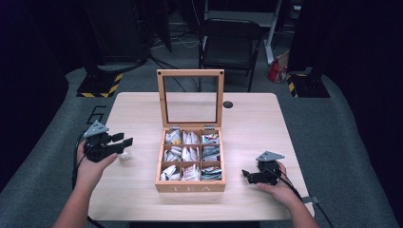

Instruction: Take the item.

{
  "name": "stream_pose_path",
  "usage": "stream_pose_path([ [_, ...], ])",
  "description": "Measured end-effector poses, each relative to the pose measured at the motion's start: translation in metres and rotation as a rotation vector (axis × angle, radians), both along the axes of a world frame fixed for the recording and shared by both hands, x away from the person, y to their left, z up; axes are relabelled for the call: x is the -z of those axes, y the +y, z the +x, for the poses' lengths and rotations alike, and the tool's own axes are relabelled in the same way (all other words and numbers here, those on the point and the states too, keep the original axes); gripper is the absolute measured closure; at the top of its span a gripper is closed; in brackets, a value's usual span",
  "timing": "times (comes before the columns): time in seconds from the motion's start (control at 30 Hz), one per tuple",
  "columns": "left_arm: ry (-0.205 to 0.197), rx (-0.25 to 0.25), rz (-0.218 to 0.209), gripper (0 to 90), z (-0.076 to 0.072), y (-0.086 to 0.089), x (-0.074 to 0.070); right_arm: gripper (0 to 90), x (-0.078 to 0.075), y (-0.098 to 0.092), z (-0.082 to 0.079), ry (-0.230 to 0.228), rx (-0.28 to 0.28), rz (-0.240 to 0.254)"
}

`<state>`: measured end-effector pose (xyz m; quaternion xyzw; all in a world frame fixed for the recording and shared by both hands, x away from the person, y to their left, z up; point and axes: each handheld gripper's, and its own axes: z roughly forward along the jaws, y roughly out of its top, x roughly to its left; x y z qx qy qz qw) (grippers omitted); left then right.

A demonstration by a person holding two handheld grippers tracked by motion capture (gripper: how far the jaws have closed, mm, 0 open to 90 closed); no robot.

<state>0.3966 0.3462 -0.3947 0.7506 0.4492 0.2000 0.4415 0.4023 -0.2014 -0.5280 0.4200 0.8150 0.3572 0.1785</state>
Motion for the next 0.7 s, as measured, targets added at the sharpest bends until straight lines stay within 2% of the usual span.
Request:
stream_pose_path([
  [0.43, 0.021, 0.084, -0.001, 53.9, -0.011, -0.021, 0.024, 12.6, 0.000, 0.000, 0.000, 0.000, -0.001, -0.001],
  [0.7, 0.020, 0.137, 0.022, 54.7, -0.018, -0.027, 0.036, 12.6, 0.000, 0.000, 0.000, 0.001, 0.000, 0.001],
])
